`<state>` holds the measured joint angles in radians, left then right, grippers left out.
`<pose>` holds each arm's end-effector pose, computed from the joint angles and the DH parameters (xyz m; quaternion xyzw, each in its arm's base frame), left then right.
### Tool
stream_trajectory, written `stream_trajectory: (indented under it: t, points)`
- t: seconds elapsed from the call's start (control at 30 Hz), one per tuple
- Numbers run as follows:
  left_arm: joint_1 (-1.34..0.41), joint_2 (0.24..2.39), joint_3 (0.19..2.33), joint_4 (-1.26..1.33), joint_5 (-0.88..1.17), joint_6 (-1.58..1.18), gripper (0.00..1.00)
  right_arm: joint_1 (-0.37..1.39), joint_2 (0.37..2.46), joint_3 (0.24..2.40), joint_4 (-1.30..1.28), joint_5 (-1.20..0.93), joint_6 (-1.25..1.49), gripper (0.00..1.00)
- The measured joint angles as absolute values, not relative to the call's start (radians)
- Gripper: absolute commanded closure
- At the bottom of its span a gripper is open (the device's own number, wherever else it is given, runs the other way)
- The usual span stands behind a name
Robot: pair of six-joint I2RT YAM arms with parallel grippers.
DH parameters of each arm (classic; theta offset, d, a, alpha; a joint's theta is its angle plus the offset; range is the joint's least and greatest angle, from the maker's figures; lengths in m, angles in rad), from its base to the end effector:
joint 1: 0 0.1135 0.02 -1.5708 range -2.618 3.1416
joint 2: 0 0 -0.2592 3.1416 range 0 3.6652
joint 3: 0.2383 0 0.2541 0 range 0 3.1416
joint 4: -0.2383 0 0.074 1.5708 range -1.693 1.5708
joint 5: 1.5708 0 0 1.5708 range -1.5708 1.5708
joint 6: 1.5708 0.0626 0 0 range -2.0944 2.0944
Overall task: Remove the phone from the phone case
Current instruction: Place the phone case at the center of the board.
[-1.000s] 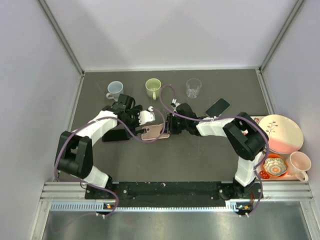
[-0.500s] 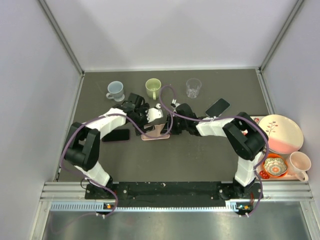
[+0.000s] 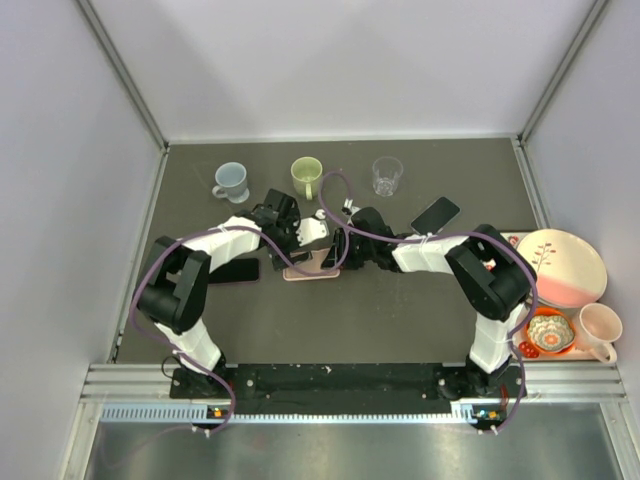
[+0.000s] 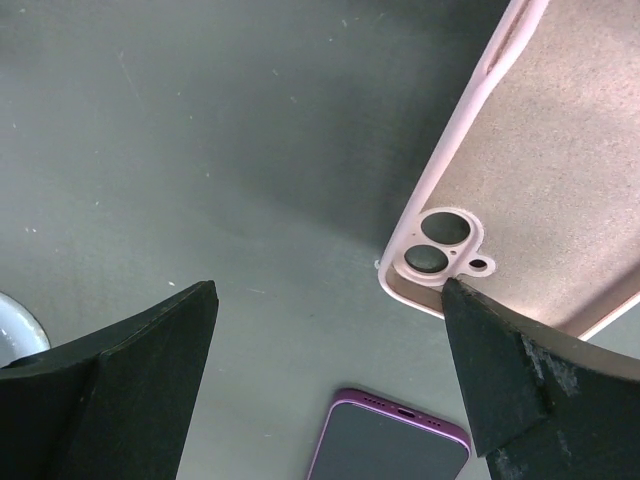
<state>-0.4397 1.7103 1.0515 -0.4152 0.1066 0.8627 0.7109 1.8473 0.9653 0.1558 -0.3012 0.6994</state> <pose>0.3165 -0.1563 0.1467 0.5971 0.7619 0.0010 0.2509 0.2865 0.2712 0.1215 -0.0667 0.9015 0.3669 0.2199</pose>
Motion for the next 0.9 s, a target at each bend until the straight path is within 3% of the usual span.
stream_trajectory:
  t: [0.33, 0.9]
  points:
    - [-0.447, 1.711, 1.051, -0.407, 0.070, 0.862, 0.01, 0.711, 1.847, 0.972, 0.145, -0.301, 0.694, 0.68]
    - [-0.450, 1.704, 1.034, -0.388, 0.057, 0.866, 0.01, 0.712, 1.847, 0.992, 0.099, -0.303, 0.671, 0.41]
